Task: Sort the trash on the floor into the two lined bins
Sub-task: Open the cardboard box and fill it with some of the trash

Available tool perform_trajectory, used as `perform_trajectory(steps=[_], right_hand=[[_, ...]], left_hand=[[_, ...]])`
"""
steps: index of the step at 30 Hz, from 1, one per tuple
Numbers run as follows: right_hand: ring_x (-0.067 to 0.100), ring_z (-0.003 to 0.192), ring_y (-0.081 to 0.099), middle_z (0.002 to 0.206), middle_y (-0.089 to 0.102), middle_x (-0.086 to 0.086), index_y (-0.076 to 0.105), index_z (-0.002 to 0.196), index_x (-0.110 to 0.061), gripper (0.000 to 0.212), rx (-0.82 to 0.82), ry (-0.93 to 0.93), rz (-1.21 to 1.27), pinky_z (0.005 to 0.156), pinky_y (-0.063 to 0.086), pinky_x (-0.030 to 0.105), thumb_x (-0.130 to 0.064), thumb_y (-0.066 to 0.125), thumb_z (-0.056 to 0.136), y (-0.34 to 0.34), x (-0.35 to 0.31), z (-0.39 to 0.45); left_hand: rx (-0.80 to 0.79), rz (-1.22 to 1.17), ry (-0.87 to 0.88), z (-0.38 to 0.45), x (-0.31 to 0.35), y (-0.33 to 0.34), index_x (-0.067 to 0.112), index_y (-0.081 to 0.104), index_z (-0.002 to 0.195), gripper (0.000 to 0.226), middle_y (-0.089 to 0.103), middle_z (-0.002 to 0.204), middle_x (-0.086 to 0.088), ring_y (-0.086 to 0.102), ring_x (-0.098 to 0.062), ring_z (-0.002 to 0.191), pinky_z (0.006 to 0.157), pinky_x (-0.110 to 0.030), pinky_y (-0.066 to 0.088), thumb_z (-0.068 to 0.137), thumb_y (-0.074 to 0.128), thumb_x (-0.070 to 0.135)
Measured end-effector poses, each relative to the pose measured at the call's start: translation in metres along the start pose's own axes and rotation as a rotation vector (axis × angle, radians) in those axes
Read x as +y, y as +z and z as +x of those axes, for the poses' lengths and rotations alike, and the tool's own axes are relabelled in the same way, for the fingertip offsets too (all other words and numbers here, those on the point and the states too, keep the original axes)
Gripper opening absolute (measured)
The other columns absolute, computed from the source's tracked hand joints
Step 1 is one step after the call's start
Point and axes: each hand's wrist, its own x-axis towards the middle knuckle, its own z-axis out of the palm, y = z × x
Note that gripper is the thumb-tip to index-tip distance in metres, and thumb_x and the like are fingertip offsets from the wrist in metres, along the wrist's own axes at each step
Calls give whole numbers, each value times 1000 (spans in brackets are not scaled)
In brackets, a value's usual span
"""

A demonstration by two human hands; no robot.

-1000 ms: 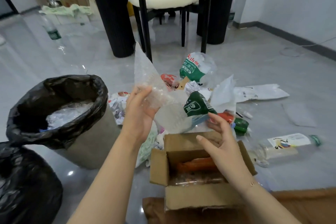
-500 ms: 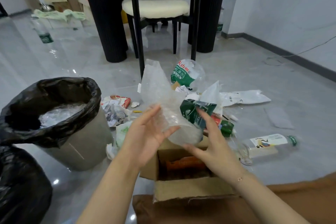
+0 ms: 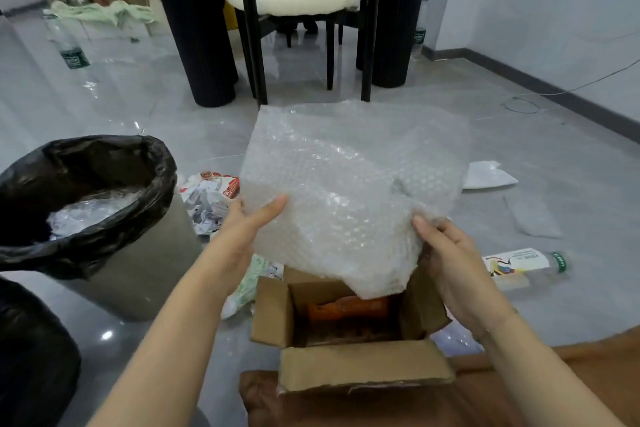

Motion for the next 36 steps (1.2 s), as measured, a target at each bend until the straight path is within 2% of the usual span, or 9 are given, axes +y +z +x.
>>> perform_trajectory(steps=[9, 12, 16, 20, 23, 26, 28, 32, 36], right_hand=[[5, 118, 54, 134, 52, -8, 37, 140, -26, 71, 188, -88, -162, 97, 49, 32, -32, 74, 80, 0, 9, 0], [9, 140, 28, 153, 27, -13, 25, 146, -39, 93, 164, -132, -400, 113, 32, 45, -49, 70, 66, 7, 5, -7], [0, 140, -26, 151, -30, -24, -17, 147, -40, 103, -107, -440, -1003, 119, -4, 44, -32, 55, 73, 16, -8, -27], [13, 146, -13, 159, -12, -9, 1, 152, -34, 95, -169, -624, -1357, 119, -1, 47, -52, 61, 80, 24, 6, -23], [7, 138, 32, 148, 39, -11, 44, 141, -30, 57, -79, -665, -1116, 115, 29, 38, -25, 61, 86, 22, 12, -10], [-7, 104, 59, 106, 69, -19, 68, 110, -24, 31, 103, -429, -615, 89, 48, 16, -2, 56, 91, 21, -1, -5], [6, 96, 68, 94, 74, -7, 71, 101, -14, 14, 182, -230, -273, 81, 53, 22, -13, 59, 92, 20, -16, -2], [29, 111, 63, 119, 66, 16, 61, 123, -1, 42, 52, 36, 212, 95, 51, 42, -25, 60, 88, 13, -36, 2], [25, 88, 69, 96, 71, 12, 66, 104, -7, 30, -139, 343, 306, 83, 57, 39, -29, 59, 85, 8, -38, 2]], left_hand=[[12, -12, 102, -13, -2, 27, 9, 57, 125, 47, 71, 114, -5, 68, -22, 104, 91, -41, 52, 80, 70, 15], [-1, -87, 132, -17, 4, 36, 8, 56, 127, 38, 69, 117, -8, 67, -23, 107, 92, -40, 54, 89, 61, 10], [52, -212, 117, -21, 4, 46, 5, 56, 127, 36, 68, 118, -12, 66, -25, 107, 88, -37, 56, 91, 57, 6], [74, -211, 68, -26, 1, 58, 5, 56, 122, 34, 69, 115, -13, 65, -28, 108, 91, -41, 54, 89, 55, -2], [-92, -297, 52, -34, 5, 65, 4, 51, 130, 41, 66, 122, -14, 61, -28, 116, 100, -43, 49, 89, 55, 3], [-294, -408, 90, -36, 17, 59, 7, 50, 134, 46, 58, 134, -11, 57, -24, 123, 102, -41, 46, 90, 60, 18], [-221, -230, 164, -31, 17, 50, 17, 51, 134, 54, 56, 137, -2, 55, -15, 124, 106, -37, 44, 84, 69, 25], [-37, 199, 182, -20, 5, 44, 39, 45, 135, 71, 42, 144, 15, 36, -1, 134, 106, -28, 32, 69, 69, 48], [-118, 206, 9, -9, 4, 43, 29, 21, 148, 136, 30, 142, 12, 36, -12, 130, 106, -32, 29, 34, 82, 73]])
